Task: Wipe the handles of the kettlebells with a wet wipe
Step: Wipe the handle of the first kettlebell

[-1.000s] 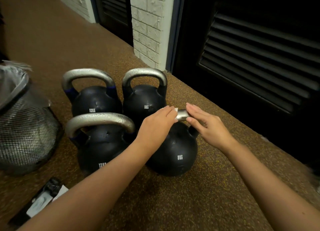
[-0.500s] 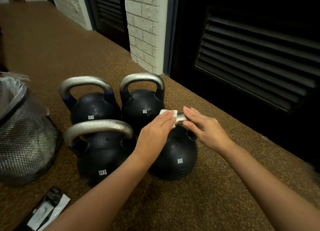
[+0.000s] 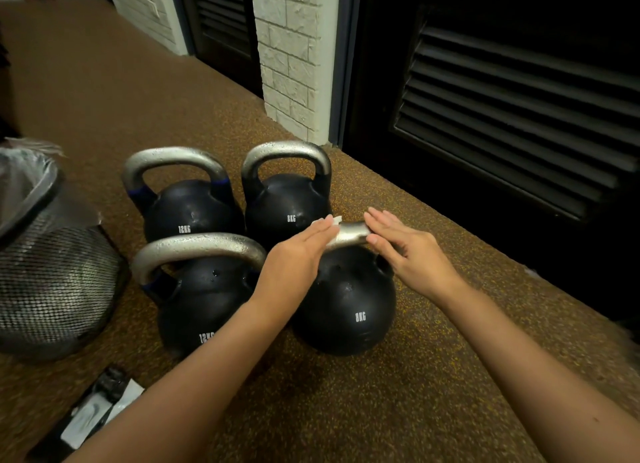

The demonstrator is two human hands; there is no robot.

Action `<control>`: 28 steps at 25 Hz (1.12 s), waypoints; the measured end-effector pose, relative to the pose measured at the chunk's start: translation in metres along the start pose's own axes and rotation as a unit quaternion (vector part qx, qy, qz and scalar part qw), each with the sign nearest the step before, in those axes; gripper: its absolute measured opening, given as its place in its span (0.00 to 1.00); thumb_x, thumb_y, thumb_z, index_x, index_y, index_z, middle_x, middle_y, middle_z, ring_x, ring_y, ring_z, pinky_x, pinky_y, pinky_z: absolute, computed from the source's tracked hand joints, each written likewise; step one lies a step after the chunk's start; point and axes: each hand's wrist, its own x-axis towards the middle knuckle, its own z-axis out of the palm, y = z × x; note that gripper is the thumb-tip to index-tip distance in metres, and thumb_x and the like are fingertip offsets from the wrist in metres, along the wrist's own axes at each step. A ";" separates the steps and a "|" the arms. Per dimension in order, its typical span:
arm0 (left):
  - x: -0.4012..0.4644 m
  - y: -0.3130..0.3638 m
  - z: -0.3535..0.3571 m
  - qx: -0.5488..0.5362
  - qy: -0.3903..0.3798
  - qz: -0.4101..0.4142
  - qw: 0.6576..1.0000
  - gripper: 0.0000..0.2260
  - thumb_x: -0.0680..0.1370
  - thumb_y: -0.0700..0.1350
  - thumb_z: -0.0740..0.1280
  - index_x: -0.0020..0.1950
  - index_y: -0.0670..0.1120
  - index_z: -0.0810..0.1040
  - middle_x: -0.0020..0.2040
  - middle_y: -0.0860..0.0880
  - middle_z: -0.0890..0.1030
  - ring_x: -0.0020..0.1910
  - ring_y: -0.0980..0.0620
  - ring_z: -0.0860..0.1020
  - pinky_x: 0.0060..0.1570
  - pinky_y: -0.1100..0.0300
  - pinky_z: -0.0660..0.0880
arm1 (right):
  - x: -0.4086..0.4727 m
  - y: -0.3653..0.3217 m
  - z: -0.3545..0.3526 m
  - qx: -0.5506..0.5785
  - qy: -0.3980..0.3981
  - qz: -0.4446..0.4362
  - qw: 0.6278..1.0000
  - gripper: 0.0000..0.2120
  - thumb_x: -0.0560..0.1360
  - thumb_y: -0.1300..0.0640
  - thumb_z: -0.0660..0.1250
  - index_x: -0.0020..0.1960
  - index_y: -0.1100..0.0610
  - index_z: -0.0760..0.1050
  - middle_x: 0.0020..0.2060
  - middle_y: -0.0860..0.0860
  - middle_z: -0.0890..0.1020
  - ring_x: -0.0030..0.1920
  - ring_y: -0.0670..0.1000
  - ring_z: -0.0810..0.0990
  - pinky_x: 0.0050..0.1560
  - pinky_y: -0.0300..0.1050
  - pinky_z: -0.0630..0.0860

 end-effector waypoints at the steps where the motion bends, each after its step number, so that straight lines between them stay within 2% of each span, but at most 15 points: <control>1: -0.004 0.001 0.001 0.011 0.002 0.017 1.000 0.15 0.74 0.38 0.61 0.59 0.41 0.79 0.60 0.44 0.79 0.60 0.50 0.77 0.61 0.57 0.71 | 0.000 0.000 0.000 -0.002 0.002 0.000 1.000 0.21 0.77 0.50 0.61 0.70 0.48 0.66 0.69 0.41 0.65 0.73 0.42 0.57 0.74 0.40 0.51; 5: -0.027 0.004 0.004 0.033 -0.003 0.071 0.997 0.17 0.75 0.37 0.59 0.62 0.41 0.76 0.63 0.44 0.77 0.64 0.50 0.74 0.63 0.55 0.71 | 0.000 0.000 0.002 -0.013 0.005 -0.006 1.000 0.21 0.77 0.51 0.61 0.70 0.49 0.66 0.70 0.43 0.66 0.73 0.42 0.57 0.73 0.38 0.51; 9: -0.002 0.002 0.003 0.005 0.018 0.001 1.000 0.16 0.71 0.31 0.68 0.58 0.41 0.79 0.59 0.44 0.80 0.58 0.48 0.78 0.58 0.54 0.74 | 0.001 -0.002 0.002 -0.010 0.013 0.000 1.000 0.20 0.78 0.51 0.61 0.69 0.50 0.67 0.70 0.44 0.67 0.73 0.42 0.58 0.70 0.33 0.50; 14: -0.021 0.010 0.007 0.044 0.011 0.101 0.994 0.15 0.74 0.37 0.60 0.58 0.41 0.79 0.60 0.45 0.79 0.62 0.50 0.76 0.62 0.56 0.72 | 0.000 -0.004 0.002 -0.019 0.009 0.002 1.000 0.20 0.78 0.50 0.60 0.70 0.49 0.66 0.70 0.43 0.66 0.72 0.41 0.58 0.72 0.36 0.50; 19: -0.001 0.012 0.002 -0.011 -0.005 0.012 1.000 0.14 0.75 0.41 0.59 0.55 0.42 0.80 0.56 0.45 0.81 0.59 0.50 0.77 0.65 0.51 0.69 | 0.000 -0.004 0.003 -0.019 0.012 0.012 1.000 0.21 0.78 0.50 0.60 0.70 0.49 0.65 0.70 0.43 0.66 0.72 0.40 0.57 0.73 0.38 0.51; 23: 0.006 0.009 -0.007 -0.114 -0.022 -0.092 0.989 0.11 0.78 0.42 0.61 0.56 0.41 0.80 0.54 0.45 0.82 0.56 0.50 0.79 0.60 0.64 0.69 | 0.000 -0.004 0.002 -0.015 0.009 0.013 1.000 0.21 0.78 0.49 0.60 0.70 0.49 0.66 0.70 0.43 0.66 0.73 0.42 0.58 0.73 0.37 0.51; 25: 0.008 0.004 -0.013 -0.113 -0.018 -0.142 0.983 0.10 0.78 0.40 0.62 0.56 0.42 0.80 0.53 0.47 0.82 0.54 0.51 0.79 0.58 0.66 0.70 | 0.000 -0.004 0.002 -0.017 0.007 0.013 1.000 0.21 0.78 0.49 0.60 0.70 0.49 0.66 0.70 0.43 0.66 0.73 0.42 0.58 0.74 0.39 0.51; 28: 0.011 0.009 -0.015 -0.113 -0.025 -0.115 0.987 0.10 0.78 0.38 0.63 0.56 0.41 0.80 0.53 0.46 0.82 0.54 0.52 0.79 0.57 0.69 0.67 | 0.001 -0.004 0.003 -0.012 0.012 0.015 1.000 0.20 0.78 0.50 0.60 0.70 0.49 0.67 0.70 0.43 0.67 0.73 0.42 0.58 0.73 0.39 0.51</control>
